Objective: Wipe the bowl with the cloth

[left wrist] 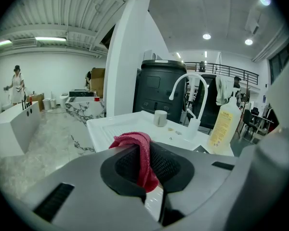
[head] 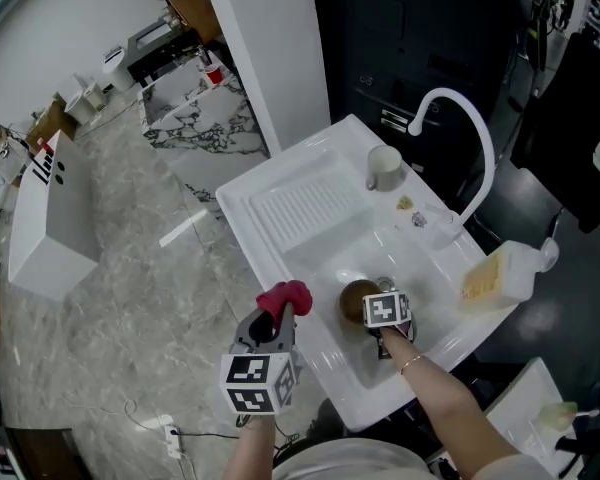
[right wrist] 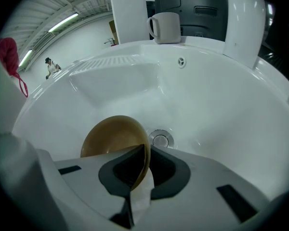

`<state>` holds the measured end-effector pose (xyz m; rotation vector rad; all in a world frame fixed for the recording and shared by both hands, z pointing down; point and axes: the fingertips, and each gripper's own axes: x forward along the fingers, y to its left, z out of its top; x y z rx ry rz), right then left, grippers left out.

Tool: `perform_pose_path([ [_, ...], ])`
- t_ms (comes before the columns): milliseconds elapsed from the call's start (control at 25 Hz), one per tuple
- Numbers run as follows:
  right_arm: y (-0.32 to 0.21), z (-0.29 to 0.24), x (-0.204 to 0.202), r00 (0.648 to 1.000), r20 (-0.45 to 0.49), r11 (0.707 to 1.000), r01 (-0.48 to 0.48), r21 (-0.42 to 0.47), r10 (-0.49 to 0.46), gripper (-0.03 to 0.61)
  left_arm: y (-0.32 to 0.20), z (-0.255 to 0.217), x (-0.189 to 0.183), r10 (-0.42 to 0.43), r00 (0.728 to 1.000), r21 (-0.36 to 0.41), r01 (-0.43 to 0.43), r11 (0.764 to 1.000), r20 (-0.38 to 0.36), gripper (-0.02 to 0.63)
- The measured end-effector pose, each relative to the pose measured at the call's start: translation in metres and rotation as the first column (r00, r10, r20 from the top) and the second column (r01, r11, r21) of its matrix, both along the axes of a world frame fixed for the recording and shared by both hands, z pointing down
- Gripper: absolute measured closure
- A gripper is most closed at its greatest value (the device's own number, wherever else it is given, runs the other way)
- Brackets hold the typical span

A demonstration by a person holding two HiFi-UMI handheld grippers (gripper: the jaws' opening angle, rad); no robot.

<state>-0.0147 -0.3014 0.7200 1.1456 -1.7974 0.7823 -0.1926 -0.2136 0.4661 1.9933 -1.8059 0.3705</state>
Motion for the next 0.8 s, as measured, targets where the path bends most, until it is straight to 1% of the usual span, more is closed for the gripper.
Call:
perform_pose_path([
  [160, 0.003, 0.001, -0.002, 1.000, 0.000, 1.000, 0.007, -0.002, -0.007, 0.514, 0.003, 0.000, -0.001, 0.002, 1.000, -0.002, -0.002, 1.000, -0.001, 0.566],
  [320, 0.001, -0.005, -0.001, 1.000, -0.002, 0.999, 0.001, 0.032, -0.001, 0.502, 0.006, -0.002, -0.002, 0.004, 1.000, 0.000, -0.004, 1.000, 0.002, 0.566],
  [560, -0.011, -0.031, 0.006, 1.000, -0.010, 0.988, -0.011, 0.156, 0.013, 0.499, 0.011, -0.003, 0.000, 0.018, 1.000, 0.006, -0.018, 1.000, 0.003, 0.566],
  [800, -0.013, -0.076, 0.011, 0.999, 0.036, 0.961, -0.029, 0.275, 0.020, 0.503, 0.015, -0.007, 0.010, 0.053, 0.999, 0.026, -0.052, 0.998, -0.004, 0.566],
])
